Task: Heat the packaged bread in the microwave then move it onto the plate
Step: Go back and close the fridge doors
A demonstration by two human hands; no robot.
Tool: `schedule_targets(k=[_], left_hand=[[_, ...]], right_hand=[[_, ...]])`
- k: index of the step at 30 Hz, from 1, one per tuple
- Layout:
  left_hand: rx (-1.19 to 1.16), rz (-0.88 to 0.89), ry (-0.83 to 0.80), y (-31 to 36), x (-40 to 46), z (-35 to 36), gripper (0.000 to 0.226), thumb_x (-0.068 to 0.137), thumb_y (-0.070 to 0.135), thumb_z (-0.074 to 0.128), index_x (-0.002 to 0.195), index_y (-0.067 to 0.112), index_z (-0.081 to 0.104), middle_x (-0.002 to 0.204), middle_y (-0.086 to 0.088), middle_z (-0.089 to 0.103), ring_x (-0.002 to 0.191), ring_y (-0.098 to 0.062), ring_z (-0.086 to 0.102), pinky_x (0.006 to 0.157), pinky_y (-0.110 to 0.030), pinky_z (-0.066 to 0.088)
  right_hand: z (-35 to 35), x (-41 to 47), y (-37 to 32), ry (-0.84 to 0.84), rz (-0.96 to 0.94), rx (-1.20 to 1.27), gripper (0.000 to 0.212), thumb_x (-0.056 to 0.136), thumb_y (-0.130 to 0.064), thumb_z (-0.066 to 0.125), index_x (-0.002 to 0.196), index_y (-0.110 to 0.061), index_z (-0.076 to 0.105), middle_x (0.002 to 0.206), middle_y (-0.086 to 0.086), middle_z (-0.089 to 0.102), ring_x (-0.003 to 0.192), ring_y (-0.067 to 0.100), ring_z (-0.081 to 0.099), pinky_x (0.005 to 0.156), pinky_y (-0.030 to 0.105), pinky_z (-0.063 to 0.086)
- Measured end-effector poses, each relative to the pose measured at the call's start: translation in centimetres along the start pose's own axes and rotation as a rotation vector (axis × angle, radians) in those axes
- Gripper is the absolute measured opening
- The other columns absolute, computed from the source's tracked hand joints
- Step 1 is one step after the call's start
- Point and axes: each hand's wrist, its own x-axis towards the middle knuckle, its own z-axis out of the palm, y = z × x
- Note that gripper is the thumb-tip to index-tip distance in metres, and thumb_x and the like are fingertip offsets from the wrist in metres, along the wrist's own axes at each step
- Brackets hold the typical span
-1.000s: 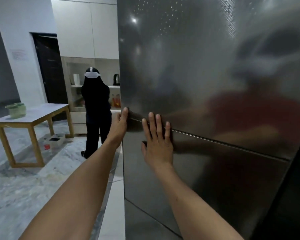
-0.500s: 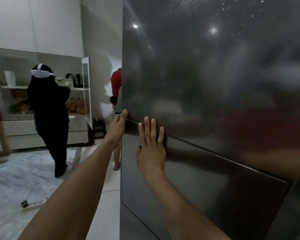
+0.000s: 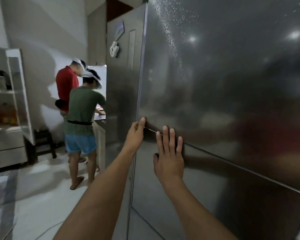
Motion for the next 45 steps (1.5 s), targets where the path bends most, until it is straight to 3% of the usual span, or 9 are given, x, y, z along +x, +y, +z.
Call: schedule_targets(k=[7, 11, 16, 24, 29, 33, 37, 40, 45], left_hand=[[-0.008, 0.000, -0.106, -1.7, 3.6, 1.4, 0.058, 0.092, 0.068, 0.043, 0.104, 0.015, 0.061, 0.101, -0.001, 0.066, 0.093, -0.010, 0.061, 0.078, -0.025, 0.044], [-0.008, 0.000, -0.177, -2.2, 4.8, 1.7, 0.062, 0.089, 0.074, 0.041, 0.107, 0.018, 0.060, 0.107, -0.002, 0.067, 0.101, -0.012, 0.062, 0.083, -0.026, 0.045], [-0.013, -0.004, -0.215, -2.5, 5.7, 2.4, 0.061, 0.088, 0.076, 0.039, 0.105, 0.021, 0.059, 0.104, 0.002, 0.066, 0.100, -0.011, 0.061, 0.078, -0.027, 0.042], [-0.035, 0.009, -0.216, -3.6, 6.6, 2.9, 0.060, 0.085, 0.079, 0.042, 0.099, 0.023, 0.060, 0.103, 0.001, 0.067, 0.102, -0.013, 0.062, 0.091, -0.033, 0.046], [0.065, -0.019, -0.155, -2.9, 5.3, 3.1, 0.071, 0.084, 0.083, 0.035, 0.112, 0.022, 0.059, 0.110, 0.000, 0.065, 0.106, -0.018, 0.059, 0.098, -0.041, 0.045], [0.270, 0.007, -0.074, -3.5, 2.3, 2.4, 0.065, 0.091, 0.066, 0.049, 0.131, 0.015, 0.051, 0.125, -0.008, 0.060, 0.114, -0.026, 0.058, 0.096, -0.037, 0.045], [0.479, 0.171, -0.099, -5.1, -1.6, 2.4, 0.058, 0.085, 0.060, 0.061, 0.125, 0.019, 0.051, 0.123, -0.005, 0.058, 0.111, -0.026, 0.059, 0.094, -0.042, 0.050], [0.509, 0.252, -0.158, -5.0, -5.1, 4.3, 0.050, 0.090, 0.053, 0.061, 0.124, 0.018, 0.053, 0.118, -0.005, 0.057, 0.105, -0.024, 0.059, 0.091, -0.042, 0.051], [0.459, 0.319, -0.195, -4.8, -12.2, 8.4, 0.038, 0.092, 0.030, 0.067, 0.117, 0.002, 0.060, 0.107, -0.015, 0.062, 0.095, -0.029, 0.061, 0.080, -0.029, 0.042]], right_hand=[[2.1, 1.1, -0.1, -0.031, 0.057, -0.120, 0.087, 0.100, -0.049, 0.039, 0.158, -0.013, -0.014, 0.161, 0.016, -0.030, 0.148, 0.036, -0.029, 0.114, 0.055, -0.026], [2.7, 1.4, 0.0, -0.035, 0.082, -0.157, 0.086, 0.099, -0.049, 0.039, 0.159, -0.013, -0.012, 0.162, 0.017, -0.028, 0.149, 0.036, -0.026, 0.115, 0.056, -0.025], [3.4, 2.0, 0.1, -0.052, 0.099, -0.168, 0.086, 0.099, -0.048, 0.040, 0.159, -0.013, -0.011, 0.162, 0.017, -0.028, 0.149, 0.036, -0.025, 0.114, 0.056, -0.025], [3.9, 2.0, 0.3, -0.069, 0.092, -0.197, 0.087, 0.099, -0.049, 0.039, 0.159, -0.012, -0.012, 0.161, 0.018, -0.028, 0.148, 0.038, -0.027, 0.114, 0.057, -0.025], [2.7, 1.4, 1.4, -0.125, 0.015, -0.138, 0.093, 0.095, -0.044, 0.048, 0.159, -0.014, -0.011, 0.160, 0.017, -0.031, 0.148, 0.035, -0.029, 0.118, 0.052, -0.022], [1.4, 0.5, 3.5, -0.166, -0.118, -0.093, 0.087, 0.094, -0.038, 0.050, 0.161, -0.013, -0.001, 0.163, 0.014, -0.026, 0.150, 0.031, -0.026, 0.121, 0.047, -0.016], [-0.1, -2.0, 5.3, -0.202, -0.158, -0.005, 0.083, 0.090, -0.032, 0.053, 0.160, -0.011, 0.014, 0.167, 0.012, -0.008, 0.154, 0.028, -0.011, 0.123, 0.043, -0.008], [-1.2, -5.1, 7.3, -0.234, -0.156, 0.018, 0.082, 0.090, -0.030, 0.055, 0.160, -0.011, 0.018, 0.167, 0.011, -0.006, 0.154, 0.026, -0.010, 0.123, 0.041, -0.007], [-3.6, -11.2, 12.8, -0.254, -0.160, -0.022, 0.076, 0.087, -0.027, 0.056, 0.157, -0.011, 0.030, 0.167, 0.010, 0.007, 0.155, 0.026, -0.001, 0.124, 0.041, -0.003]])
